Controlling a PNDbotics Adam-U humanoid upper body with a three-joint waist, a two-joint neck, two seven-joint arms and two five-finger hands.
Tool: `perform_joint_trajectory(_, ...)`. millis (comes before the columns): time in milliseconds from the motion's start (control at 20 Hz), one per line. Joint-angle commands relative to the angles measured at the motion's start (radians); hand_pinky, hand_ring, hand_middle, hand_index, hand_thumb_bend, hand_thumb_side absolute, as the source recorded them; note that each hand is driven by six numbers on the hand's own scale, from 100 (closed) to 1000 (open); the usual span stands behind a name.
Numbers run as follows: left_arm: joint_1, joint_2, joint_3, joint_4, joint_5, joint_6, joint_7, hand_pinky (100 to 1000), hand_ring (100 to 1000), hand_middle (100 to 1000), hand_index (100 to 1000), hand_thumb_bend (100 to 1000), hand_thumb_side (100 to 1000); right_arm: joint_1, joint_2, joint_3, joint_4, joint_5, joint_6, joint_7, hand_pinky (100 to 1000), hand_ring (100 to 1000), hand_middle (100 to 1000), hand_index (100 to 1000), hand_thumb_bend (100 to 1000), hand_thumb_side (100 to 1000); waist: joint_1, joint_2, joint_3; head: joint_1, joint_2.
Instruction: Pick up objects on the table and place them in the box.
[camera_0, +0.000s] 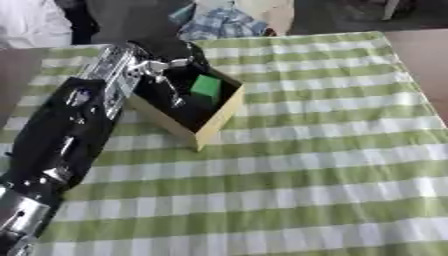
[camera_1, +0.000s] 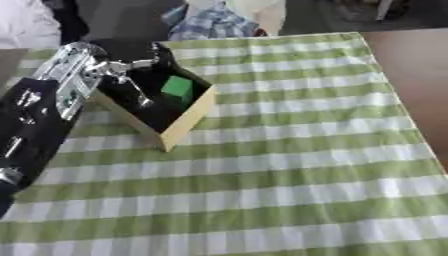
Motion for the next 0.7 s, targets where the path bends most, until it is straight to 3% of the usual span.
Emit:
perform_joint_trajectory(50,-0.019,0.022,0.021,-0.059,0.044,0.023,0.023,679,763,723,823,160,129,-0.009,-0.018,-0.006,-0.015,-0.002,0.001,-0.001,558,787,714,893,100,1000,-0.003,-0.029,0.002,-0.003,0.003)
perform_joint_trajectory(150,-0.018,0.032,0.031,-0.111,0.080,0.054,0.052,666,748,706,817,100,155,-0.009,-0.023,-0.005,-0.015,0.000,0.000,-0.001,560,788,715,893,100,1000,-0.003,-0.034,0.005,-0.005,0.007)
perform_joint_trajectory(500,0.017,0.115,0.031,-0.398,0.248,0.127,0.082,645,721,683,797,100,221,-0.002,-0.040,-0.005,-0.015,0.008,0.000,-0.005,565,788,717,892,100,1000,0.000,-0.049,0.018,-0.012,0.020)
perform_joint_trajectory(700,0.079,0.195,0.047,-0.607,0.356,0.172,0.112,648,723,693,804,100,311,0.001,-0.048,-0.007,-0.015,0.013,0.000,-0.009,569,788,719,891,100,1000,0.003,-0.055,0.028,-0.020,0.027)
